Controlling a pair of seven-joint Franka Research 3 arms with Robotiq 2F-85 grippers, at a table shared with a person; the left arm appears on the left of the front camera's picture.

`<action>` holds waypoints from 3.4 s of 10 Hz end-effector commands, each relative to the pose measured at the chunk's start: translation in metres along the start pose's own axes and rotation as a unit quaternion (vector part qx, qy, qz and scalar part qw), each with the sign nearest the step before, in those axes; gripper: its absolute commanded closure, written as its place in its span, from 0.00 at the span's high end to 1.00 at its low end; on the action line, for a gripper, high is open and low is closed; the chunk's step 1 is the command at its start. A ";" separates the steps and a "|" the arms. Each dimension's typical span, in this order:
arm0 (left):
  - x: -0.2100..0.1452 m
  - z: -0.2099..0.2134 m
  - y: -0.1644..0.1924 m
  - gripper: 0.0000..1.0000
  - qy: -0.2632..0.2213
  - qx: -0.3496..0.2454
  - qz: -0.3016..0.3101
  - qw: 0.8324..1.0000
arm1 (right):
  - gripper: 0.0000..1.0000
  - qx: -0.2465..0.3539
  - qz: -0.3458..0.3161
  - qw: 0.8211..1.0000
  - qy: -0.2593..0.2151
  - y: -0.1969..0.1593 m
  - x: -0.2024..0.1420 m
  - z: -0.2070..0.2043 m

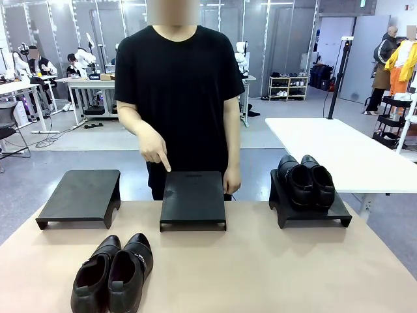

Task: Place the shoes on the stand as instructed by the person.
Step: Pick up another pair of Shoes and place it on the Shoes Stand indicated by the person.

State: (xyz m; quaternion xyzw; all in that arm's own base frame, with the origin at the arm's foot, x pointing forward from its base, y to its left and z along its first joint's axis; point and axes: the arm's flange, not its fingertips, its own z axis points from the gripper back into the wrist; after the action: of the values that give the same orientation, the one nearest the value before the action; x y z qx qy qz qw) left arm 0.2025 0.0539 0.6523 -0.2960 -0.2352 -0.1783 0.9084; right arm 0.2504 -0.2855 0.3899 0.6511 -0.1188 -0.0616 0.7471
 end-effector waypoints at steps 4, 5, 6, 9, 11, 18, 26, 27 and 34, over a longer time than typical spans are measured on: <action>0.073 -0.072 -0.056 1.00 0.145 0.121 -0.081 0.979 | 1.00 -0.004 0.003 1.000 -0.004 0.001 -0.002 -0.002; 0.074 -0.095 -0.065 1.00 0.162 0.130 -0.081 0.975 | 1.00 -0.004 0.003 1.000 -0.004 0.001 -0.002 -0.002; 0.074 -0.116 -0.070 1.00 0.166 0.141 -0.072 0.973 | 1.00 -0.004 0.003 1.000 -0.004 0.001 -0.002 -0.002; 0.054 -0.182 -0.082 1.00 0.149 0.187 -0.033 0.971 | 1.00 -0.004 0.003 1.000 -0.004 0.001 -0.002 -0.002; 0.042 -0.220 -0.071 1.00 0.120 0.209 -0.012 0.970 | 1.00 -0.004 0.003 1.000 -0.004 0.001 -0.002 -0.002; 0.007 -0.303 -0.036 1.00 0.101 0.255 0.082 0.958 | 1.00 -0.004 0.003 1.000 -0.004 0.001 -0.002 -0.002; -0.014 -0.357 -0.002 1.00 0.092 0.274 0.192 0.938 | 1.00 -0.004 0.003 1.000 -0.004 0.001 -0.002 -0.002; -0.017 -0.361 0.001 1.00 0.093 0.275 0.197 0.937 | 1.00 -0.004 0.003 1.000 -0.004 0.001 -0.002 -0.002; -0.038 -0.397 0.021 1.00 0.113 0.282 0.219 0.927 | 1.00 -0.004 0.003 1.000 -0.004 0.001 -0.002 -0.002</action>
State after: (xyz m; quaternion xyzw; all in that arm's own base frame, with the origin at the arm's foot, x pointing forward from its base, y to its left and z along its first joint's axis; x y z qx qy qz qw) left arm 0.3565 -0.1930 0.3809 -0.0616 -0.0779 0.0584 0.9933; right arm 0.2501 -0.2850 0.3892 0.6516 -0.1185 -0.0622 0.7467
